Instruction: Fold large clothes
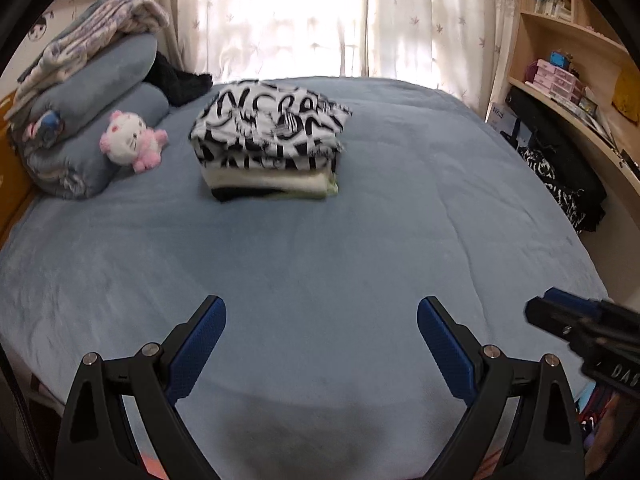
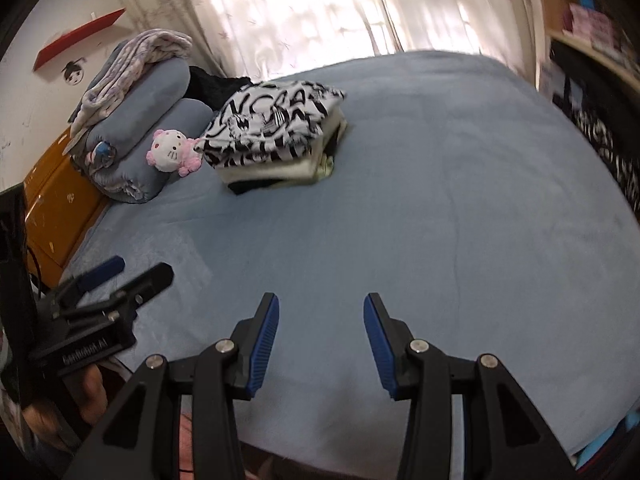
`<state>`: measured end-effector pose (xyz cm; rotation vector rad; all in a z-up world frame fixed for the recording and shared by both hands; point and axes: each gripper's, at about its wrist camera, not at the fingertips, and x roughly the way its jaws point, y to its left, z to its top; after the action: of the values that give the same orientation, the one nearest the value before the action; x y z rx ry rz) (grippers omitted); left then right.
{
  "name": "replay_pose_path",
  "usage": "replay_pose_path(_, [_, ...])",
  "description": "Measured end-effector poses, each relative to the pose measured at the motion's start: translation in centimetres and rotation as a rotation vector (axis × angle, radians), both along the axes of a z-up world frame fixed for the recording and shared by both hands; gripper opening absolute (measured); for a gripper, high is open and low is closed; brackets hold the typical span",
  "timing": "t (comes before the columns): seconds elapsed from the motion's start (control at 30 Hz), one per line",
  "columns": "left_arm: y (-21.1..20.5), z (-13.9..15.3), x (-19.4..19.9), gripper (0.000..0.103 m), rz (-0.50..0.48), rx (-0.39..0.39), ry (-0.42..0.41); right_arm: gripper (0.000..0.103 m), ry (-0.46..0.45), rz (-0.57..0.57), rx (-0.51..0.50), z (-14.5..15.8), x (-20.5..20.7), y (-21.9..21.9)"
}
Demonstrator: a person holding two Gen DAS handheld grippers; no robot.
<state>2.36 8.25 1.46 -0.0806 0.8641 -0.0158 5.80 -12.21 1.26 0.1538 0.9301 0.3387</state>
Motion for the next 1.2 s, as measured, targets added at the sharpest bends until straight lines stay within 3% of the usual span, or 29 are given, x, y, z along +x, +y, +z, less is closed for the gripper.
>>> replay_pose_path(0.13, [-0.9, -1.4, -1.1, 0.096, 0.015, -0.062, 0.037, 0.044, 0.003, -0.048, -0.009, -1.5, -1.1, -0.4])
replay_pose_path(0.3, [-2.2, -2.0, -1.5, 0.096, 0.020, -0.017, 0.031, 0.045, 0.006, -0.061, 0.023, -2.2, -1.7, -1.2])
replay_pose_path(1.2, [-5.0, -2.5, -1.3, 0.096, -0.021, -0.005, 0.039, 0.045, -0.053, -0.093, -0.002, -2.2, -2.1, -2.5])
